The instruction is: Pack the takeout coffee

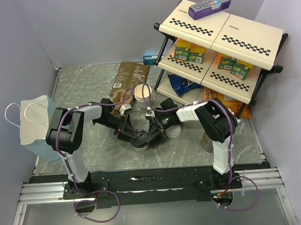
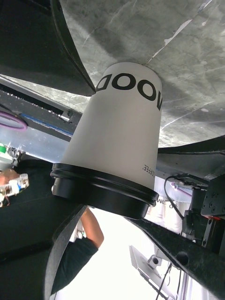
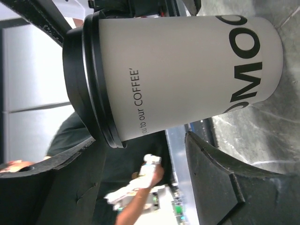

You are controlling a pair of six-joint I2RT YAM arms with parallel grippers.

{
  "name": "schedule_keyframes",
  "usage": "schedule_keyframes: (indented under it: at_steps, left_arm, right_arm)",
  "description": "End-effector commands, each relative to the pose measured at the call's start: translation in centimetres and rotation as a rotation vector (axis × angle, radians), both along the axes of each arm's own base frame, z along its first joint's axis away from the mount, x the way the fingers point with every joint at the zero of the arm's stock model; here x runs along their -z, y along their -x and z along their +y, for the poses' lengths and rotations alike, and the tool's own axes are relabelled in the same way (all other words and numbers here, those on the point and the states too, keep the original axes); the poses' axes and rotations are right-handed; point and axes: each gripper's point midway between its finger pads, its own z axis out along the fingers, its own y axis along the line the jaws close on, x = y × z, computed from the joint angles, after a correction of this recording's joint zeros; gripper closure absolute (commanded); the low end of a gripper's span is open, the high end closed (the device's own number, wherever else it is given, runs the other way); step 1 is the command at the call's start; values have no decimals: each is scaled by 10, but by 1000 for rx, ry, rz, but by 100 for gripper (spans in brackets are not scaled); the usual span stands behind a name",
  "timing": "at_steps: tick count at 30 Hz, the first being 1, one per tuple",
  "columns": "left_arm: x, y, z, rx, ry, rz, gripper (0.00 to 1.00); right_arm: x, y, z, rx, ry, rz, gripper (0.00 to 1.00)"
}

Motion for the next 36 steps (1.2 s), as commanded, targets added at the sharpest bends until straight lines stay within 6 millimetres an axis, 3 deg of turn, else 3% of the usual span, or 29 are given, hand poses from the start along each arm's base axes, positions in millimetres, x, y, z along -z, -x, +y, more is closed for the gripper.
schedule_keyframes:
  at_steps: [1, 2, 3, 6, 10, 16, 22, 29, 36]
  left_arm:
    - [33, -24, 14, 37, -145, -225, 12]
    - [29, -25, 13, 39, -136, -238, 11]
    - [23, -27, 13, 42, -117, -265, 11]
    - [3, -25, 7, 55, -31, -300, 9]
    - [-11, -26, 3, 63, 22, -317, 8]
    - [-6, -24, 5, 73, 5, -306, 9]
    - [9, -24, 10, 65, -46, -290, 9]
    - [33, -24, 17, 10, -137, -205, 9]
    - [47, -28, 21, -24, -203, -169, 10]
  right_arm:
    - [24, -40, 6, 114, 107, -340, 25]
    - [15, -41, 7, 121, 67, -377, 21]
    - [-7, -46, 12, 140, -7, -453, 18]
    - [-29, -39, 12, 159, -87, -473, 9]
    - [-39, -46, 18, 190, -137, -469, 5]
    - [-12, -53, 20, 177, -49, -411, 9]
    - [24, -44, 13, 162, 55, -327, 24]
    - [63, -34, 0, 216, 219, -276, 30]
    - [76, -28, 0, 221, 262, -234, 33]
